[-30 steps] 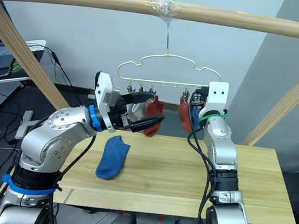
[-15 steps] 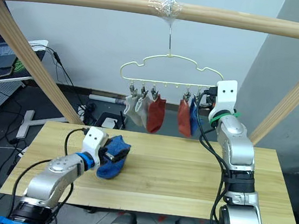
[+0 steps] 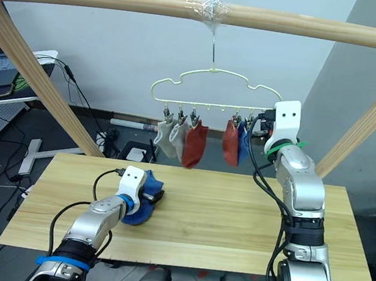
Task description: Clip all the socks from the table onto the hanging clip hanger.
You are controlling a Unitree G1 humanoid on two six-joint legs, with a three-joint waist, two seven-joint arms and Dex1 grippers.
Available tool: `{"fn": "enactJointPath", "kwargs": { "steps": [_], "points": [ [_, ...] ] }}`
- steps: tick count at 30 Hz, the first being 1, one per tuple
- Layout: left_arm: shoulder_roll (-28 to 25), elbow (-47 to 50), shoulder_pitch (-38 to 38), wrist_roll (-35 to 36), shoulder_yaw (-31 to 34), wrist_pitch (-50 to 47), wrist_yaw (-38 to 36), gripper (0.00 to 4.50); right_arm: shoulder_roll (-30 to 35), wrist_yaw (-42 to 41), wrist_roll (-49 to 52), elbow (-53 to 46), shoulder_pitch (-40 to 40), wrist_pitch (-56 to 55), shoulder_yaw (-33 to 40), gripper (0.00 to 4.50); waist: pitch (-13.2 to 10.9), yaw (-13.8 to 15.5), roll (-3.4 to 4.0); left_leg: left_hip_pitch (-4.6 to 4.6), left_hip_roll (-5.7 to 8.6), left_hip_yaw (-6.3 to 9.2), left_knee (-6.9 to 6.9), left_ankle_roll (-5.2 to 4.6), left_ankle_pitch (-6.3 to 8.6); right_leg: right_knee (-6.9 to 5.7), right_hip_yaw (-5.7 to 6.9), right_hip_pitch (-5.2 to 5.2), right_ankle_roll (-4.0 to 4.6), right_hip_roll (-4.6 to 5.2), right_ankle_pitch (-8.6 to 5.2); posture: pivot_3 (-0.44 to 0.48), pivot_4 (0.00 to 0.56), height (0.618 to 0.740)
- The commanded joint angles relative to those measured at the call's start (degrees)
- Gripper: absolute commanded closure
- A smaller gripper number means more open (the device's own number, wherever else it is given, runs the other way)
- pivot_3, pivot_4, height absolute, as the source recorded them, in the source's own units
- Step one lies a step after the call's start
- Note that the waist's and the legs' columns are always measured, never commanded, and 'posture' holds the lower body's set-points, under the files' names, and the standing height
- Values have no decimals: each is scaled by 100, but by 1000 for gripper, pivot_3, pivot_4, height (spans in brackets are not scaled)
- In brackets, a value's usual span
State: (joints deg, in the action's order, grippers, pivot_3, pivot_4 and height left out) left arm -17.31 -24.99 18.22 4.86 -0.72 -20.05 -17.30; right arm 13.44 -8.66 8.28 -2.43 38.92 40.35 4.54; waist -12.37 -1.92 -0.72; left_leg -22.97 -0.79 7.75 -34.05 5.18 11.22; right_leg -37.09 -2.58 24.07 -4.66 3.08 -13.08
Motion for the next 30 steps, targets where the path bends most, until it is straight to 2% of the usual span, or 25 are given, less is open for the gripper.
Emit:
{"fn": "enactJointPath", "kwargs": {
  "steps": [1, 4, 12, 17, 21, 24, 27, 30],
  "points": [
    [-44, -33, 1, -142, 3, -54, 58, 0, 72, 14, 48, -291, -50, 41, 134, 4436, 0, -2, 0, 0, 0, 1, 0, 0, 0, 0, 0, 0, 0, 0, 0, 5, 210, 740],
    [-74, -153, -2, -151, -6, -177, -48, 575, 98, 29, 52, -397, -144, 122, 173, 4436, 1, -7, -1, 1, 0, 0, -1, 0, 0, 0, 0, -1, -16, 0, -8, 5, 210, 740],
    [-16, -134, 12, -112, -20, -3, -268, 2989, 116, 7, 25, -431, -168, 161, 180, 4436, 2, 3, -1, 3, 0, 0, -1, 1, 0, 0, 0, -4, -20, 0, -10, 0, 201, 740],
    [202, 302, -91, 1, -132, 12, -473, 4491, 172, -34, 50, -416, -151, 209, 220, 4436, 2, 9, -1, 1, 0, 0, -1, 1, 0, 3, 0, -4, -20, 1, -10, 4, 194, 740],
    [490, 821, -195, 128, -268, 465, -762, 4491, 324, -149, 67, -353, -44, 287, 221, 4436, 2, 17, -1, -3, 2, 0, -1, 1, 0, 8, 0, -4, -18, 2, -8, 3, 190, 740],
    [593, 1556, -233, 166, -711, 800, -1323, 4491, 375, -158, 239, -327, 155, 757, 388, 4436, 2, 17, -1, -4, 1, 1, -1, 1, 0, 6, 1, -2, -3, 2, 1, 3, 190, 740],
    [729, 1972, -108, 99, -999, 1104, -1489, 4491, 432, -186, 512, -300, 420, 1418, 610, 4436, 2, 16, -1, -3, 1, 0, -3, 1, -1, 7, 0, -4, 2, 2, 4, 4, 186, 740],
    [973, 2169, 372, -149, -1403, 1496, -1543, 4491, 226, 45, 1008, -115, 987, 2634, 1327, 4436, 1, 20, 0, -5, 2, 0, -5, 1, -1, 6, 0, -4, 3, 2, 6, 4, 186, 740]
  ]
}}
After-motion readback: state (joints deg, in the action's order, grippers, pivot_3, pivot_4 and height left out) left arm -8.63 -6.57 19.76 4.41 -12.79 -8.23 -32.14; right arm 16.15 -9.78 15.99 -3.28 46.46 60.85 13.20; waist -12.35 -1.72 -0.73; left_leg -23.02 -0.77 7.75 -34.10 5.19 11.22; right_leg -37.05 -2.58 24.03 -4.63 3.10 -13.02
